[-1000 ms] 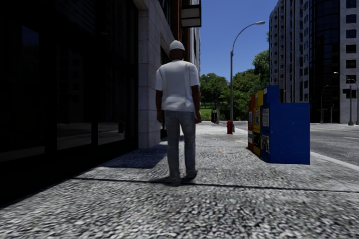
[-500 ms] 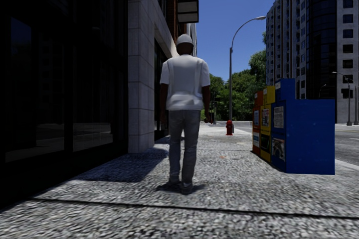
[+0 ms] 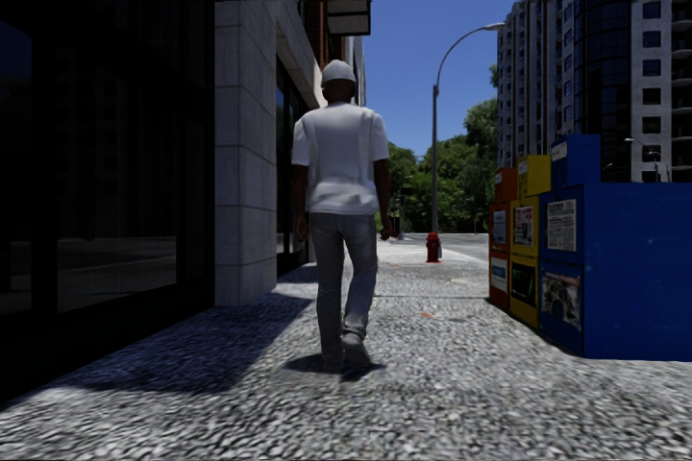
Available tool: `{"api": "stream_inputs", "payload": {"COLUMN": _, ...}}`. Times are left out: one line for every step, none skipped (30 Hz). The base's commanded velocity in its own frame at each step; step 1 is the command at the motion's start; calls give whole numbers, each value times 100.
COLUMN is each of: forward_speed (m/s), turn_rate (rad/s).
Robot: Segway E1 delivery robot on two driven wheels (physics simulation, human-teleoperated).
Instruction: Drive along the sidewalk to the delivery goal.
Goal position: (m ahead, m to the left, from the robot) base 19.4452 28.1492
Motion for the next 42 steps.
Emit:
{"api": "stream_inputs", "payload": {"forward_speed": 112, "turn_rate": -37}}
{"api": "stream_inputs", "payload": {"forward_speed": 112, "turn_rate": -37}}
{"api": "stream_inputs", "payload": {"forward_speed": 112, "turn_rate": -41}}
{"api": "stream_inputs", "payload": {"forward_speed": 112, "turn_rate": -41}}
{"api": "stream_inputs", "payload": {"forward_speed": 111, "turn_rate": -32}}
{"api": "stream_inputs", "payload": {"forward_speed": 111, "turn_rate": 0}}
{"api": "stream_inputs", "payload": {"forward_speed": 111, "turn_rate": 0}}
{"api": "stream_inputs", "payload": {"forward_speed": 111, "turn_rate": 0}}
{"api": "stream_inputs", "payload": {"forward_speed": 111, "turn_rate": 0}}
{"api": "stream_inputs", "payload": {"forward_speed": 111, "turn_rate": 0}}
{"api": "stream_inputs", "payload": {"forward_speed": 111, "turn_rate": 0}}
{"api": "stream_inputs", "payload": {"forward_speed": 111, "turn_rate": 0}}
{"api": "stream_inputs", "payload": {"forward_speed": 111, "turn_rate": 0}}
{"api": "stream_inputs", "payload": {"forward_speed": 111, "turn_rate": 0}}
{"api": "stream_inputs", "payload": {"forward_speed": 111, "turn_rate": 0}}
{"api": "stream_inputs", "payload": {"forward_speed": 111, "turn_rate": 0}}
{"api": "stream_inputs", "payload": {"forward_speed": 111, "turn_rate": 0}}
{"api": "stream_inputs", "payload": {"forward_speed": 111, "turn_rate": 0}}
{"api": "stream_inputs", "payload": {"forward_speed": 111, "turn_rate": 0}}
{"api": "stream_inputs", "payload": {"forward_speed": 111, "turn_rate": 0}}
{"api": "stream_inputs", "payload": {"forward_speed": 111, "turn_rate": 0}}
{"api": "stream_inputs", "payload": {"forward_speed": 111, "turn_rate": 0}}
{"api": "stream_inputs", "payload": {"forward_speed": 112, "turn_rate": 0}}
{"api": "stream_inputs", "payload": {"forward_speed": 112, "turn_rate": 0}}
{"api": "stream_inputs", "payload": {"forward_speed": 112, "turn_rate": 0}}
{"api": "stream_inputs", "payload": {"forward_speed": 112, "turn_rate": 0}}
{"api": "stream_inputs", "payload": {"forward_speed": 112, "turn_rate": 0}}
{"api": "stream_inputs", "payload": {"forward_speed": 112, "turn_rate": 0}}
{"api": "stream_inputs", "payload": {"forward_speed": 112, "turn_rate": 0}}
{"api": "stream_inputs", "payload": {"forward_speed": 112, "turn_rate": 0}}
{"api": "stream_inputs", "payload": {"forward_speed": 112, "turn_rate": 0}}
{"api": "stream_inputs", "payload": {"forward_speed": 112, "turn_rate": 0}}
{"api": "stream_inputs", "payload": {"forward_speed": 112, "turn_rate": 0}}
{"api": "stream_inputs", "payload": {"forward_speed": 112, "turn_rate": 0}}
{"api": "stream_inputs", "payload": {"forward_speed": 112, "turn_rate": 0}}
{"api": "stream_inputs", "payload": {"forward_speed": 112, "turn_rate": 0}}
{"api": "stream_inputs", "payload": {"forward_speed": 112, "turn_rate": 0}}
{"api": "stream_inputs", "payload": {"forward_speed": 112, "turn_rate": 0}}
{"api": "stream_inputs", "payload": {"forward_speed": 112, "turn_rate": 0}}
{"api": "stream_inputs", "payload": {"forward_speed": 112, "turn_rate": 0}}
{"api": "stream_inputs", "payload": {"forward_speed": 112, "turn_rate": 0}}
{"api": "stream_inputs", "payload": {"forward_speed": 112, "turn_rate": 0}}
